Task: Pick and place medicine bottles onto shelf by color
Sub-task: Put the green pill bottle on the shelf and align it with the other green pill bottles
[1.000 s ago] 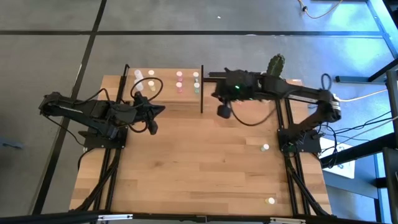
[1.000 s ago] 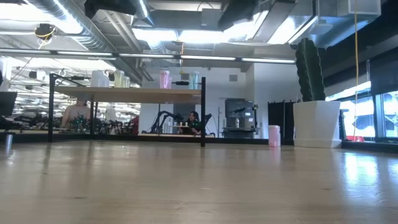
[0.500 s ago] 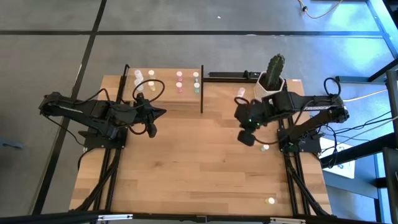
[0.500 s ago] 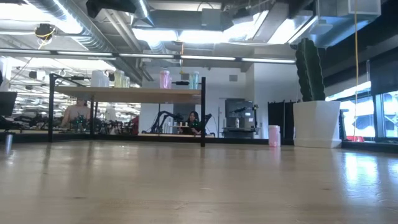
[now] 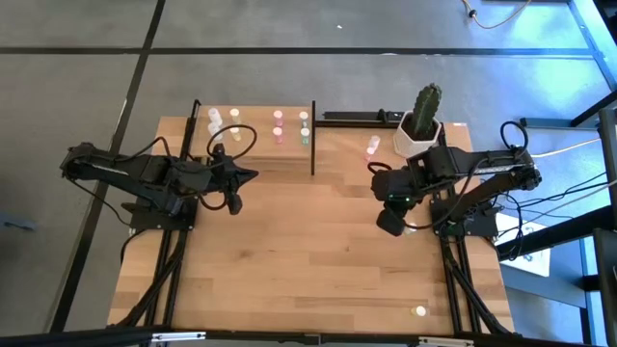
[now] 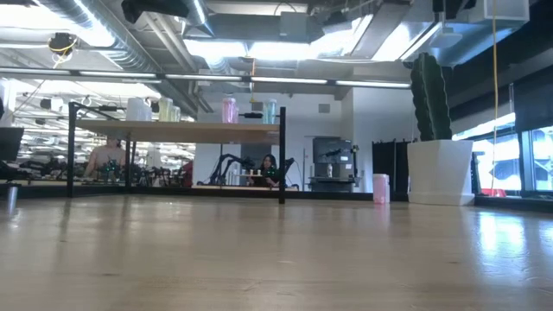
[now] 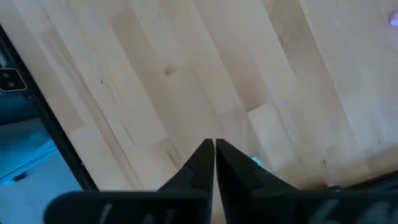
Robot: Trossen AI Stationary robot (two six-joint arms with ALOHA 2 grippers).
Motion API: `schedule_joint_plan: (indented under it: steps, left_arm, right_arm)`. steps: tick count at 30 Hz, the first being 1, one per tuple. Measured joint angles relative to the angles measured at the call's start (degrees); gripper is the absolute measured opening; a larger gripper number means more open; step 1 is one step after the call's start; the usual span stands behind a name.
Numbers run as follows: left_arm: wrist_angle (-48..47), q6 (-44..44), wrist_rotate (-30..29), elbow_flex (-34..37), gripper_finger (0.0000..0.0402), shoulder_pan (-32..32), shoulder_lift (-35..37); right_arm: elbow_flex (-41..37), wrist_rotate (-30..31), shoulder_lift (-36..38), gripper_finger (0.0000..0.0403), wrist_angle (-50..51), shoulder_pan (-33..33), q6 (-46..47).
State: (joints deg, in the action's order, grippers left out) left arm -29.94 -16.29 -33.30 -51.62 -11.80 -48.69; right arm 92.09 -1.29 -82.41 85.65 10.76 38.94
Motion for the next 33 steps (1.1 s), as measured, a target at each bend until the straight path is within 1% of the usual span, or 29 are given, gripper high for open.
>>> schedule_joint_plan:
  steps: [3, 6, 11, 16, 20, 25, 28, 33]
  left_arm:
    - [0.0, 0.0, 0.0, 0.0, 0.0000, 0.0, 0.0]
    - [0.0, 0.0, 0.0, 0.0, 0.0000, 0.0, 0.0]
    - [0.0, 0.1, 0.9, 0.0, 0.0000, 0.0, 0.0]
    - [0.0, 0.1, 1.3, 0.0, 0.0000, 0.0, 0.0]
    - [0.0, 0.3, 1.3, 0.0, 0.0000, 0.0, 0.0]
    - [0.0, 0.4, 1.3, 0.0, 0.0000, 0.0, 0.0]
    - [0.0, 0.3, 1.3, 0.0, 0.0000, 0.0, 0.0]
    - [0.0, 0.3, 1.3, 0.0, 0.0000, 0.0, 0.0]
  right_arm:
    - [0.0, -0.4, 0.0, 0.0025, 0.1, 0.0, -0.1]
    - [0.0, -0.4, 0.0, 0.0041, 1.3, 0.0, -0.2]
    - [0.0, -0.4, 0.0, 0.0088, 3.6, 0.0, -0.1]
    - [0.0, -0.3, 0.0, 0.0139, 3.6, 0.0, -0.5]
    - [0.0, -0.3, 0.0, 0.0166, 4.3, 0.0, -3.1]
    - [-1.7, -0.2, 0.5, 0.0172, 4.3, 0.4, -4.6]
    - [-4.0, 0.6, 2.5, 0.0172, 4.3, 1.2, -4.2]
    - [-10.9, 0.2, 8.8, 0.0172, 4.5, 2.0, 4.9]
